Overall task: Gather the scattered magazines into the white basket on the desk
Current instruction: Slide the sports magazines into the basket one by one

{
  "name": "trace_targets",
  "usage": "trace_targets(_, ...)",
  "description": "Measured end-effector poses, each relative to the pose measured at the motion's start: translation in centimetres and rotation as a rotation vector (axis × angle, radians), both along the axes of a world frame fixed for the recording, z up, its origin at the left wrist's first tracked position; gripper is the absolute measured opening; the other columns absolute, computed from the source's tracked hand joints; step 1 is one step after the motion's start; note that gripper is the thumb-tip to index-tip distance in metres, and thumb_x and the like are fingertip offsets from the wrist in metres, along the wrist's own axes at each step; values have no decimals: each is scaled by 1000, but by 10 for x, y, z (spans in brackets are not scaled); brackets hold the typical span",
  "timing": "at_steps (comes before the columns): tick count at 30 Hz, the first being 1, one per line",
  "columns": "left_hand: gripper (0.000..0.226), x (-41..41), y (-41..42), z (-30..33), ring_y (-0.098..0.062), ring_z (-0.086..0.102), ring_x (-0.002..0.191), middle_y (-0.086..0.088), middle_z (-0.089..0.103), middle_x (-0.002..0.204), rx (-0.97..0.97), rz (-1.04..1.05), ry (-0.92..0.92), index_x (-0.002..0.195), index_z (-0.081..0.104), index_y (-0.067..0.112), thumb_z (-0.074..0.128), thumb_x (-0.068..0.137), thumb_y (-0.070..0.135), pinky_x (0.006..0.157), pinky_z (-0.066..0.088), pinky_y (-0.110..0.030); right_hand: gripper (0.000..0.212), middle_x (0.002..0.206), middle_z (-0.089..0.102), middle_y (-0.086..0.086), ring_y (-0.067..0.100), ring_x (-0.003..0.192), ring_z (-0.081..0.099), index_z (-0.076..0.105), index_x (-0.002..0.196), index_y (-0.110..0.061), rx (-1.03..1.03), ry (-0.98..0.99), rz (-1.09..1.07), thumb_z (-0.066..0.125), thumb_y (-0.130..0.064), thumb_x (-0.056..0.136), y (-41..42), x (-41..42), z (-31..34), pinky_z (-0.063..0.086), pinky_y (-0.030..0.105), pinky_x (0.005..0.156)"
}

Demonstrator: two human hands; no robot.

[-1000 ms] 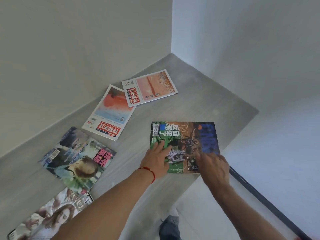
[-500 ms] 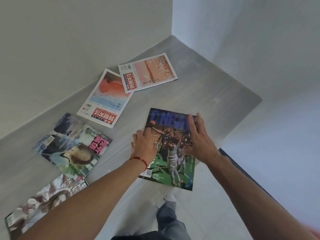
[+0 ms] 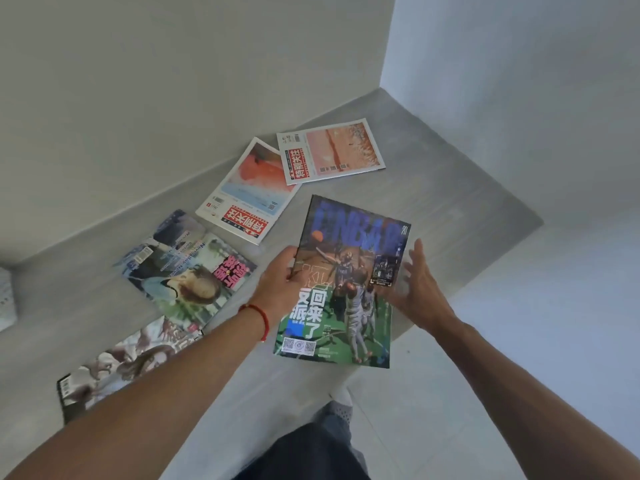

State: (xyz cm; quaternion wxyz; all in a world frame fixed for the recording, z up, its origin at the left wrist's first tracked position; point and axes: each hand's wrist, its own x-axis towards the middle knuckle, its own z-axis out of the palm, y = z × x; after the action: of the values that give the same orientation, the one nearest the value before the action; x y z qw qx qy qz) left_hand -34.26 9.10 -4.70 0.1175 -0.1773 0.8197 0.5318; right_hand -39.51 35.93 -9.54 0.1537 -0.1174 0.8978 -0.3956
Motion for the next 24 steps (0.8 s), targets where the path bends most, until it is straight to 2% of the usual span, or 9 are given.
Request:
trace_targets(2,41,9,-27,22,-14,46,59,-3,67,81,38,4,32,109,61,45,57,100,6,57,40,-26,121,151,49,7,21,120,63,-16,159,-15,-63,-95,18,80,-29,87,-20,2,9,49,47,103)
trace_targets(5,41,26,-76,52,-20,56,80,-17,74,93,36,79,43,110,61,47,58,100,8,76,45,-38,57,118,74,5,16,95,75,45,142,-18,-229,-262,-19,73,-22,93,-64,0,24,62,49,84)
trace_targets(7,35,45,-113,66,-23,56,85,-17,76,98,20,132,36,116,62,44,61,100,13,76,46,-40,29,99,78,9,22,92,77,60,120,-13,-299,-248,-17,70,-12,93,-102,0,34,63,53,75)
trace_targets(10,31,82,-173,80,-16,52,63,7,68,67,77,239,61,122,63,30,61,99,9,60,44,-30,20,87,78,7,25,86,78,64,109,-11,-316,-167,74,73,-9,91,-168,7,62,64,51,66)
trace_targets(12,32,110,-213,90,-12,45,56,11,59,58,102,311,74,122,63,24,56,100,1,55,40,-27,19,87,78,7,26,81,77,65,108,-11,-278,-115,151,74,-11,91,-215,15,83,64,51,65)
trace_targets(16,34,174,-295,111,-20,49,65,-4,54,68,39,375,111,127,60,20,53,102,-1,64,49,-34,17,92,78,4,23,78,77,65,108,-15,-259,-43,281,73,-13,93,-312,47,122,62,52,73)
trace_targets(19,29,217,-354,124,-24,60,75,-18,67,84,-135,435,127,125,60,17,55,101,2,69,57,-37,15,100,78,3,20,85,76,60,109,-22,-231,17,351,67,-16,97,-385,80,144,63,48,79)
trace_targets(22,16,253,-410,133,-20,65,75,-13,76,89,-446,601,141,109,63,17,59,97,9,63,50,-28,14,100,78,5,21,79,76,60,113,-16,-191,128,402,63,-18,99,-460,113,162,63,44,77)
trace_targets(24,13,274,-445,141,-25,68,82,-9,75,87,-562,712,153,102,64,18,60,93,10,75,57,-33,5,95,79,4,20,77,75,64,102,-16,-187,220,405,66,-17,97,-507,133,175,62,38,74)
